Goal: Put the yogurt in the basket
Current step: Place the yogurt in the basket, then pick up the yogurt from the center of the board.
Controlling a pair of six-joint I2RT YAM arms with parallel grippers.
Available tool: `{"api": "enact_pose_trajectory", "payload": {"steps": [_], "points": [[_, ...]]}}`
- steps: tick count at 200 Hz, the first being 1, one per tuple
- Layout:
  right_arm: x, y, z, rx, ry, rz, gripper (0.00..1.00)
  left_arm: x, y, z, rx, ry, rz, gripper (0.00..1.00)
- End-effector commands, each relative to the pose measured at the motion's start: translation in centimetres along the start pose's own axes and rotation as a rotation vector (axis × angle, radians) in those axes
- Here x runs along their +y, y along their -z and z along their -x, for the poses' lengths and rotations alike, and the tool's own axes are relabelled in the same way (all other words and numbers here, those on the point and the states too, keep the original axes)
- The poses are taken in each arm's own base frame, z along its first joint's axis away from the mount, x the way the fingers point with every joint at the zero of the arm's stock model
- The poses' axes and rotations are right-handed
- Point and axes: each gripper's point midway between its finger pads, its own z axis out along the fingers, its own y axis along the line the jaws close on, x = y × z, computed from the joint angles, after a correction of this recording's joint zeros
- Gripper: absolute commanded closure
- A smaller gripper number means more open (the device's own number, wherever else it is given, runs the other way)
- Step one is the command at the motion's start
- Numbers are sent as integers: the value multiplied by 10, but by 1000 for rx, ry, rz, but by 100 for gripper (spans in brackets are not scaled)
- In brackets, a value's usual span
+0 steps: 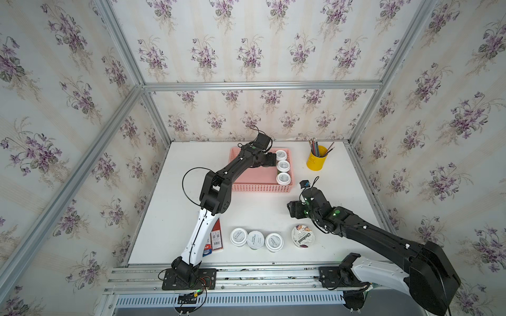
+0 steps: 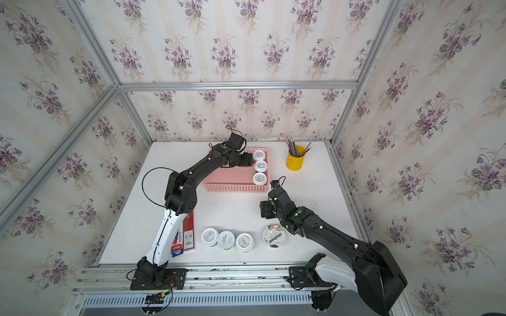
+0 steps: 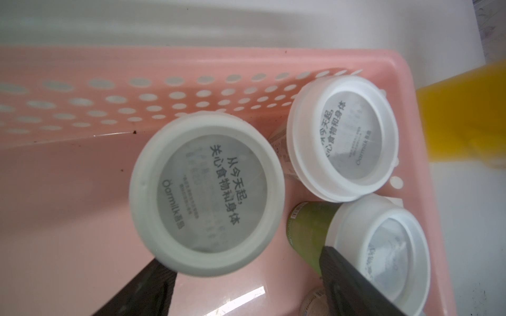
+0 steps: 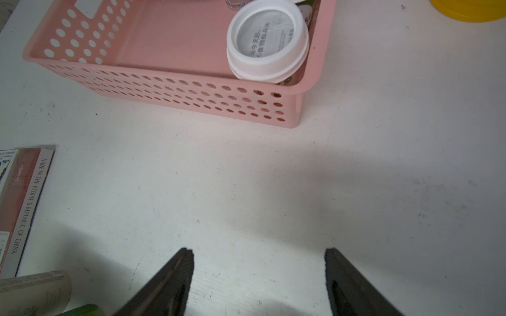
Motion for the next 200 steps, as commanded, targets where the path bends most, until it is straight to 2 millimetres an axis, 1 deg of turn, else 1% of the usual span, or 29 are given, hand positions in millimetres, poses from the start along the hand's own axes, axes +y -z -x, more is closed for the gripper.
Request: {"api": "enact_pose_trajectory", "payload": {"steps": [1,13,37,60,77,91,115,142,160,173,200], "points": [[-1,0,3,-5,2,-13,20,-2,11,2,-15,-5,-9,13],[1,0,5,-8,5,-9,21,0,19,2,-29,-10,-1,12],[4,-1,10,-10,15,0,20,7,44,4,-57,-26,36,8],[8,0,12,-14,21,10,20,13,66,5,-77,-33,63,8],[11,2,13,-18,27,22,20,19,81,1,-82,-37,91,7],[14,3,12,-13,37,34,20,20,96,0,-93,-40,99,7],[22,6,10,10,60,67,20,25,117,-11,-93,-27,111,7],[38,14,8,31,117,109,21,22,139,-27,-75,-31,111,6],[53,19,3,52,150,163,21,26,154,-38,-63,-30,128,5],[62,23,-3,61,182,170,21,30,166,-43,-61,-32,143,5],[80,30,-25,118,245,188,22,39,189,-55,-52,-51,178,3]]}}
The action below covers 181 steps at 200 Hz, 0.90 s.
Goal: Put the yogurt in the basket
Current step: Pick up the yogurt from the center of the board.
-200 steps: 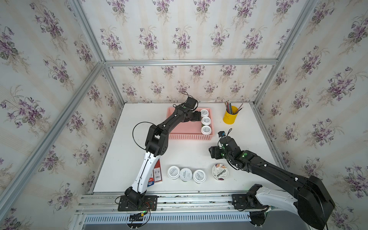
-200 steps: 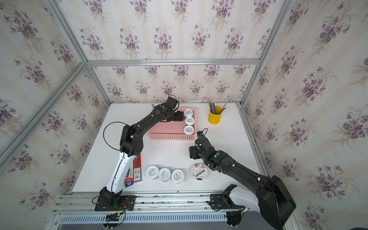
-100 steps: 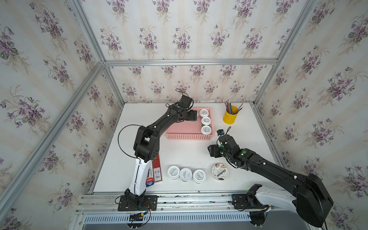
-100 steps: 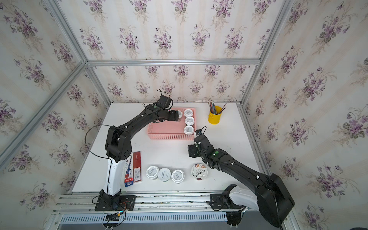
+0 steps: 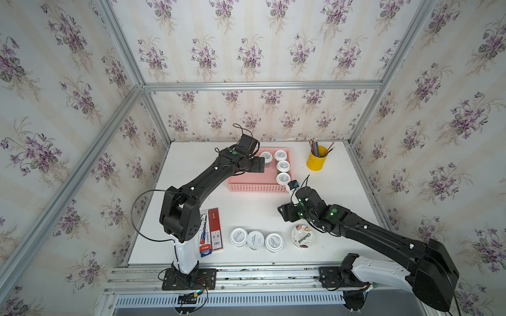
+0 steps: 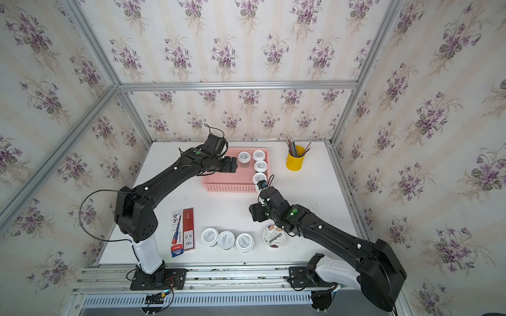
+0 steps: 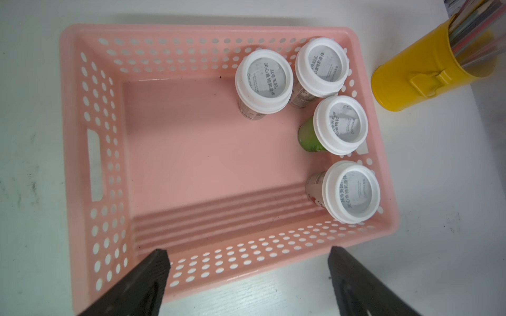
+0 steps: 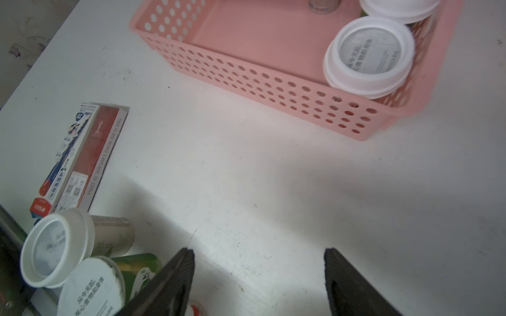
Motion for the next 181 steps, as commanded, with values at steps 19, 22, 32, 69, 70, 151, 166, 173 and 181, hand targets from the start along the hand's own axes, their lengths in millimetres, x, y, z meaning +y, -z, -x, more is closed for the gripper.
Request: {"api": "enact_pose_trajectory", "payload": {"steps": [19,22,32,69,70,151,166,173,181], "points": [[29,7,-30,106,80,14,22,23,30,-18,30,-36,81,1],[31,8,-32,112,85,16,22,25,31,-19,34,-39,86,1],[39,12,-39,132,104,20,22,31,35,-24,45,-38,94,0],[56,24,-60,196,152,22,20,43,45,-40,85,-24,85,0],[56,24,-60,197,154,22,20,43,46,-40,85,-23,85,0],[93,34,-91,276,248,25,14,52,71,-45,61,-23,72,1],[93,31,-95,290,261,7,14,53,72,-45,54,-19,64,1],[93,29,-96,295,264,-4,13,53,73,-46,53,-17,61,1],[92,27,-98,299,267,-13,13,53,74,-46,51,-17,60,1]]}}
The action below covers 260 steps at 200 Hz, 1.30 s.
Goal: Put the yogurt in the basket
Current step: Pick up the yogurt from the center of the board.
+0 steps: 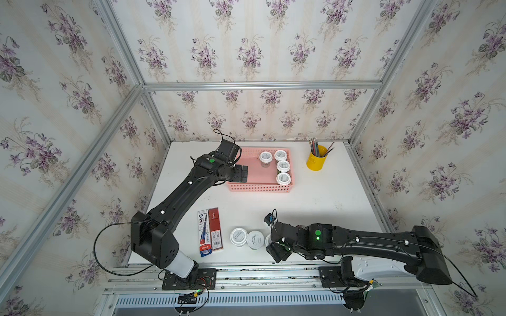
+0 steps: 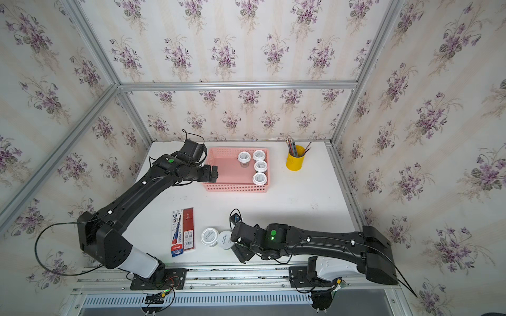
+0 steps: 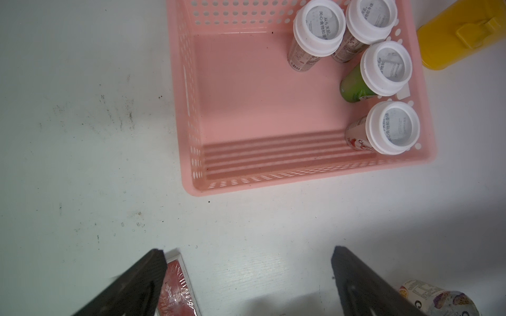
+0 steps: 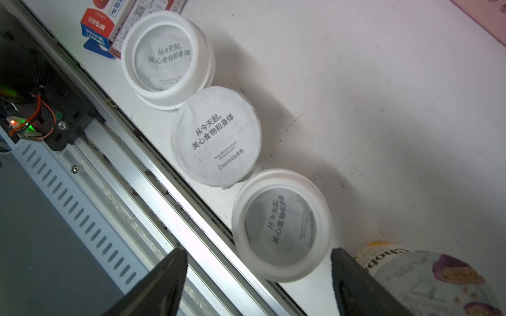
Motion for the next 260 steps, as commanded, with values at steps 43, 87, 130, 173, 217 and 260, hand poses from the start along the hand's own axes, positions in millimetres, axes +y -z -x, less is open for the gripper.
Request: {"api": "enact_pose_trajectory", "payload": {"steps": [43,87,130,173,217,260], "points": [[-13,-9,-7,28,-21,-104,16,0,2,-2,-3,-3,-28,1],[-14,-12,-6,8,-29,-106,25,-2,-1,-3,3,-4,-35,1],[-14,-17,-8,3,-30,-103,29,-2,0,-2,1,-4,-33,1],[-14,-20,-7,-13,-29,-100,31,0,1,0,-5,-5,-21,1],[-24,-24,-9,-28,-35,-150,33,5,5,2,-16,-2,2,1],[-40,-25,-7,-48,-59,-231,32,8,7,4,-23,4,11,1]]}}
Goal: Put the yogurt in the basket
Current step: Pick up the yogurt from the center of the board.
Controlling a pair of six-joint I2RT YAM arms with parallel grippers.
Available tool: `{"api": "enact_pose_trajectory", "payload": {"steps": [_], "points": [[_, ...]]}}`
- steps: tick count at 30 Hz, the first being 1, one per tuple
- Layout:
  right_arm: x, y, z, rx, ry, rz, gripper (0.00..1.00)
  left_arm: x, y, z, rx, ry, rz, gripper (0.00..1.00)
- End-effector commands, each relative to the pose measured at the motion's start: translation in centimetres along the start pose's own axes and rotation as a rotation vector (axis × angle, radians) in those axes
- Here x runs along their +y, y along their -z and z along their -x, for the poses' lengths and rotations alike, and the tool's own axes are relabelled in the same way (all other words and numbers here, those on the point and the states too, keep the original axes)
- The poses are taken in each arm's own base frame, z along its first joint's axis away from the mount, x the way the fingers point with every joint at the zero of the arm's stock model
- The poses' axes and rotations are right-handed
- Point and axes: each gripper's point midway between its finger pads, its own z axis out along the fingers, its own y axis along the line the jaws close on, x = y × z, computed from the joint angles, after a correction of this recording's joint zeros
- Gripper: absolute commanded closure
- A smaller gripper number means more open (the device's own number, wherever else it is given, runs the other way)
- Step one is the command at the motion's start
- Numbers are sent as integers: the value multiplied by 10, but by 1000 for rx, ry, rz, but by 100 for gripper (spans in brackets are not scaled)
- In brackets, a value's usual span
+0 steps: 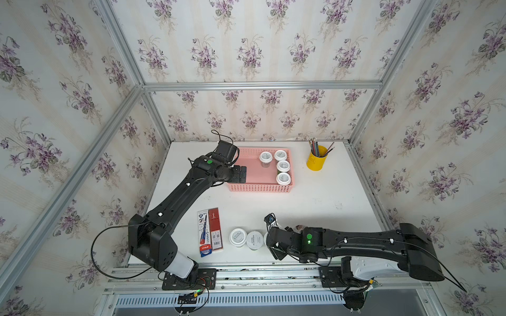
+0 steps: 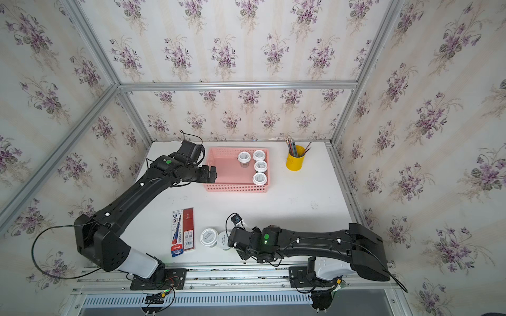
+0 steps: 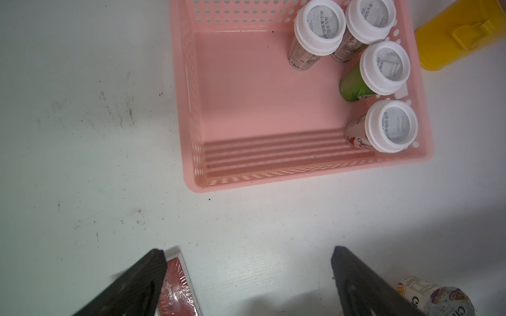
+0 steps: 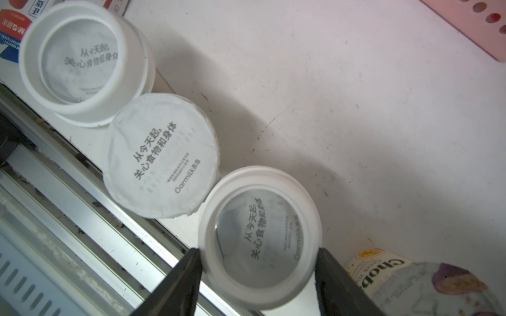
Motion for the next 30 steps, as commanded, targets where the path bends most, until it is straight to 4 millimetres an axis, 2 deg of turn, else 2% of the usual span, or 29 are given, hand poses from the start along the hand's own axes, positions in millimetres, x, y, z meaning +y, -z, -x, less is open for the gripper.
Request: {"api": "enact_pose_trajectory", "payload": {"steps": [1,14,25,30], "points": [[-20,-3,-4,3,-10,-98,32,3,5,4,-17,-6,17,1],[-46,-10,12,-43,-87,-126,30,7,6,5,-24,-2,40,1],[-48,-19,21,-48,-103,-101,30,11,7,5,-31,0,55,1],[-46,-18,21,-44,-116,-85,26,11,7,4,-28,-2,59,1]]}}
